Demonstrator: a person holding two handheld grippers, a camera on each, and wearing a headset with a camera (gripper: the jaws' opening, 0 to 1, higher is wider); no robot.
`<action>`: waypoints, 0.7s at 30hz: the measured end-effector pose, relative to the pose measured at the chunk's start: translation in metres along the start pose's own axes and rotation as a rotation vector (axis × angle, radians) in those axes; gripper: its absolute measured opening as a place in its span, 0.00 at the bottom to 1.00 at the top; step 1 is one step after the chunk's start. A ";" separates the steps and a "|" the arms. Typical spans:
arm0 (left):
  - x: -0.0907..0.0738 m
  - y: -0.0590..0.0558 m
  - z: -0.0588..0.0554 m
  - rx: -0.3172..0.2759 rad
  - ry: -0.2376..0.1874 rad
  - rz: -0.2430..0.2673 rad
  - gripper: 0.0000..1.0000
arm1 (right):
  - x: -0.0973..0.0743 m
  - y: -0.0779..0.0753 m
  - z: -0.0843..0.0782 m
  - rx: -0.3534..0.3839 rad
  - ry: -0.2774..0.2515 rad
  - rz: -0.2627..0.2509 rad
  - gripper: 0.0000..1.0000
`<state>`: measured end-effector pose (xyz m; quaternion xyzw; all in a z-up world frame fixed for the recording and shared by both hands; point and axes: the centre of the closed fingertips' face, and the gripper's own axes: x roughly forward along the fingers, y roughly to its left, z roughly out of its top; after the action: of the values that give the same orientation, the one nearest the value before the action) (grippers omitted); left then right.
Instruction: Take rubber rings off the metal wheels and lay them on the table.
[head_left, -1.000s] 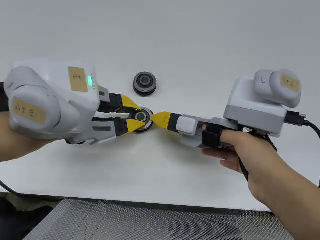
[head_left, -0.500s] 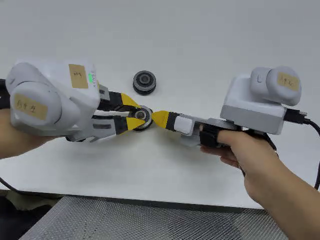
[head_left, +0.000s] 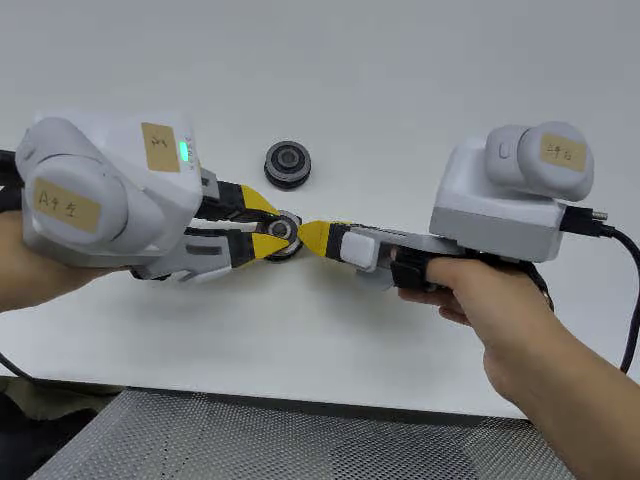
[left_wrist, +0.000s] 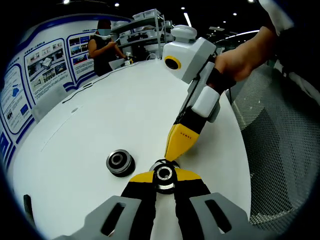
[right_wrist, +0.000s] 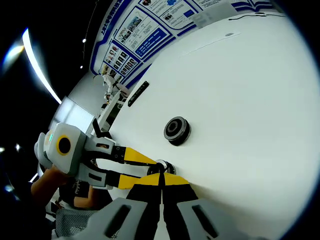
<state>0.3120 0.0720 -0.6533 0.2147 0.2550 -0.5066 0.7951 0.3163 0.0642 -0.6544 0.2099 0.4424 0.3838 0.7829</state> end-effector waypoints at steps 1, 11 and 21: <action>0.000 0.000 0.000 0.001 0.000 0.000 0.13 | 0.000 0.000 0.000 -0.005 0.001 -0.002 0.01; 0.000 0.000 0.000 0.003 0.001 0.003 0.13 | 0.001 0.001 -0.001 -0.041 0.012 -0.023 0.01; 0.000 0.000 -0.001 0.003 0.002 0.000 0.13 | 0.002 0.002 -0.002 -0.070 0.017 -0.027 0.01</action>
<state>0.3117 0.0728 -0.6540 0.2166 0.2549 -0.5067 0.7946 0.3147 0.0671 -0.6551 0.1729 0.4383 0.3901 0.7911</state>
